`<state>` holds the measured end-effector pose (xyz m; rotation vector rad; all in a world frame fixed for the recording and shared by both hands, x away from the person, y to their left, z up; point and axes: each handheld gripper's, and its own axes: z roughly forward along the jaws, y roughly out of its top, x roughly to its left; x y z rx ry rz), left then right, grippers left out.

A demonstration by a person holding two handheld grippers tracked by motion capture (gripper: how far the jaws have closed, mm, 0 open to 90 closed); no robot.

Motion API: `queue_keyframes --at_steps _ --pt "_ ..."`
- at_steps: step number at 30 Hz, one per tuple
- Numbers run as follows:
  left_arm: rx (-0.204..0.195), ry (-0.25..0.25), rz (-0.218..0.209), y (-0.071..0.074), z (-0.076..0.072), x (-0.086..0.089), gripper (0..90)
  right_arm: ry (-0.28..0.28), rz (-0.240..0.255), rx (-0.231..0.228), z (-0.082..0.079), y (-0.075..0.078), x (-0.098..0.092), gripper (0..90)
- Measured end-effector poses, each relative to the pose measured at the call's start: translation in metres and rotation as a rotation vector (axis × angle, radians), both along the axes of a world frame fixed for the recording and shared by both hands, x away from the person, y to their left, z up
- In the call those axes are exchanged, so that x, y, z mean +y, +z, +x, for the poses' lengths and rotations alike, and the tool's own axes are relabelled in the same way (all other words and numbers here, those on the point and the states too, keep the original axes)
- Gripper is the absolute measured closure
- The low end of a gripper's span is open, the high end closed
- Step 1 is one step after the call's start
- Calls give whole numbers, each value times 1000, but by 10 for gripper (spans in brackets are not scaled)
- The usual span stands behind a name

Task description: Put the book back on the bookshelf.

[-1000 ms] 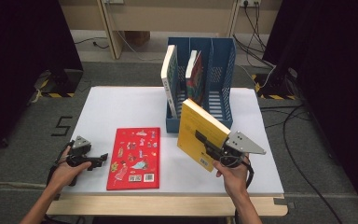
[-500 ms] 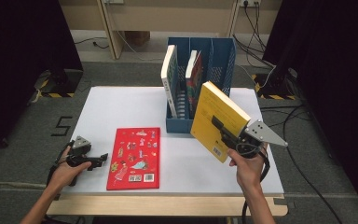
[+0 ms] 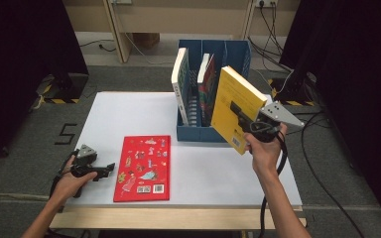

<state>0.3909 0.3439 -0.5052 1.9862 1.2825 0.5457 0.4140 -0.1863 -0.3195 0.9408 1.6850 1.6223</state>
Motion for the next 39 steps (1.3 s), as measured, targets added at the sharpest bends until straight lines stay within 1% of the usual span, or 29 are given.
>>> queue_keyframes --at_steps 4,10,13,20,26,31,33,35,39 --pt "0 0 0 0 0 0 130 -19 2 2 15 4 4 755" --pt "-1 1 0 0 0 0 131 -27 6 -5 29 11 12 756" --pt "-1 0 0 0 0 0 131 -37 6 -7 37 12 16 755" --pt "-1 0 0 0 0 0 131 -87 23 10 61 7 24 755" --pt "0 0 0 0 0 0 130 -140 7 1 82 1 34 755" --pt "0 0 0 0 0 0 131 -191 25 4 98 -4 37 755" --pt "0 0 0 0 0 0 131 -213 45 4 104 -7 38 755" --pt "0 0 0 0 0 0 130 -231 55 7 110 -11 39 755" --pt "0 -1 0 0 0 0 130 -257 37 14 119 -15 47 754"
